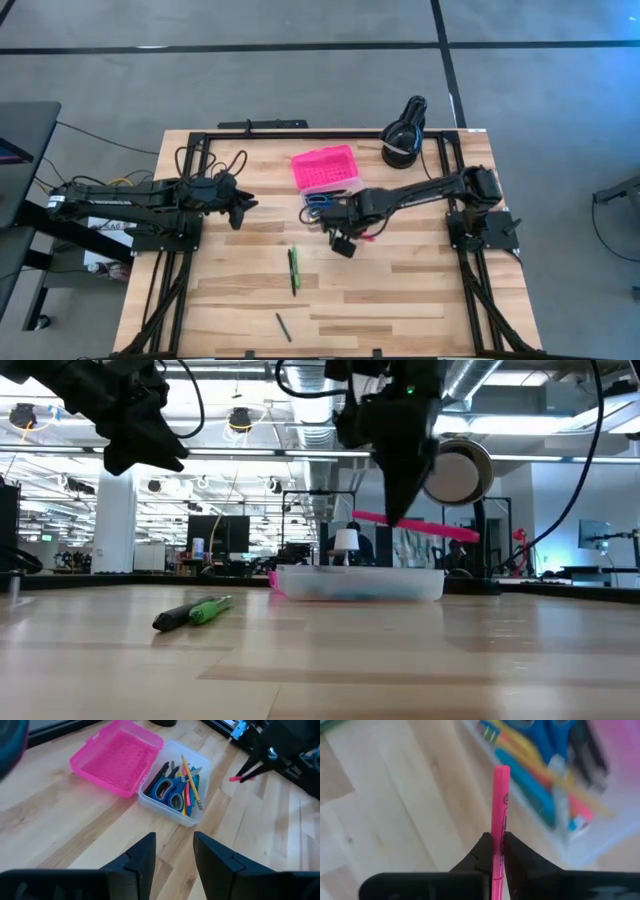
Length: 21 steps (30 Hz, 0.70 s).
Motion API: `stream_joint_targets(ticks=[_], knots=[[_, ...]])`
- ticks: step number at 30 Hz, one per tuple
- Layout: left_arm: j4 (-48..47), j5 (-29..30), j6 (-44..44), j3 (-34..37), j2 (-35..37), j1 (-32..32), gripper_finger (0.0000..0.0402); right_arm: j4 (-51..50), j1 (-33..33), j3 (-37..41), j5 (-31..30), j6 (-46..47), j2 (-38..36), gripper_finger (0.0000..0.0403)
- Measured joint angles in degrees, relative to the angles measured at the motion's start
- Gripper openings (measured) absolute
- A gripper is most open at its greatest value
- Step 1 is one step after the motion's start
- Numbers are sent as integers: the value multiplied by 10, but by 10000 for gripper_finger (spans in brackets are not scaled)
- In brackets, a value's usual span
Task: Pick & place school supplies into a supply box
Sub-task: Put the pink pen into the pink supply box
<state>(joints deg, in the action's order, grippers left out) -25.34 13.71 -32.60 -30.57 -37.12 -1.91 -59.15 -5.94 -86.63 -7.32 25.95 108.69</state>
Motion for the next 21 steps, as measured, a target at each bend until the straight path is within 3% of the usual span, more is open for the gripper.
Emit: stream_joint_targets(ticks=[15,21], knots=[[4,6,-39,0,-17,0,125,118,101,-1,-6,-362,4,12],[20,2,-62,0,-49,0,125,129,129,-1,-3,-446,4,13]])
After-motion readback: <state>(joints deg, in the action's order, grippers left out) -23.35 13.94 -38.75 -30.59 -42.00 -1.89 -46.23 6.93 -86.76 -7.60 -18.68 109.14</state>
